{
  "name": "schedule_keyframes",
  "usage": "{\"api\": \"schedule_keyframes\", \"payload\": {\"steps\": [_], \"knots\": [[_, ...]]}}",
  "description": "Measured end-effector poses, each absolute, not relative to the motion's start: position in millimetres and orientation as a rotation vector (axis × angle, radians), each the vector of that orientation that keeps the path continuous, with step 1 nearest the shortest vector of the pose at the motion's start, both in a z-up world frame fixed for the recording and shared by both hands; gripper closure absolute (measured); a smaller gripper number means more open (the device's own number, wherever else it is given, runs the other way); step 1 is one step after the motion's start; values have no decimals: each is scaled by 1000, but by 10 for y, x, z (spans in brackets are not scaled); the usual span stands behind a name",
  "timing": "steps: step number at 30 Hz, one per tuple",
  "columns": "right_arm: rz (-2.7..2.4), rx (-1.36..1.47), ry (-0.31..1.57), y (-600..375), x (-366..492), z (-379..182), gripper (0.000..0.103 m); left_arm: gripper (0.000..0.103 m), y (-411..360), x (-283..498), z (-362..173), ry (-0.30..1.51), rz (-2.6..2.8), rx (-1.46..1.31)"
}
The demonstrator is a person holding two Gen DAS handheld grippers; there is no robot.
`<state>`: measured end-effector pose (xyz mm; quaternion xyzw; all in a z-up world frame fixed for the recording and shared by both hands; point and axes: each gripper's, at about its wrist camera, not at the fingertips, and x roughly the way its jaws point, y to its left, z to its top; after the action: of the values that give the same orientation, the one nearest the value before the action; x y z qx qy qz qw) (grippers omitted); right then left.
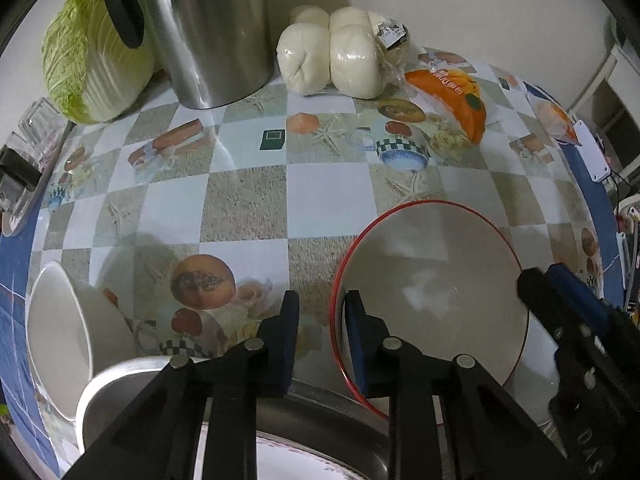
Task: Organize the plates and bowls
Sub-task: 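Close both tools on the rim of the red-rimmed bowl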
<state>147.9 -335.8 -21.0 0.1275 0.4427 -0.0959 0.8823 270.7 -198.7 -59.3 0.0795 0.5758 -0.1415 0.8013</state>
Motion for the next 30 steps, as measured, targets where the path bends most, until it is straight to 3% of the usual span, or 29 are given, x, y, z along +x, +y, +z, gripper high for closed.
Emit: {"api": "schedule_keyframes", "payload": {"steps": [22, 26, 30], "knots": [[-89, 200, 1007, -2945, 1651, -513, 71, 79, -1783, 2794, -588, 1214, -252, 124], [-99, 208, 998, -2952, 1642, -530, 71, 90, -1802, 2780, -596, 1205, -288, 117], [-94, 237, 990, -2988, 1636, -520, 73, 92, -1829, 2748, -594, 1183, -306, 119]]}}
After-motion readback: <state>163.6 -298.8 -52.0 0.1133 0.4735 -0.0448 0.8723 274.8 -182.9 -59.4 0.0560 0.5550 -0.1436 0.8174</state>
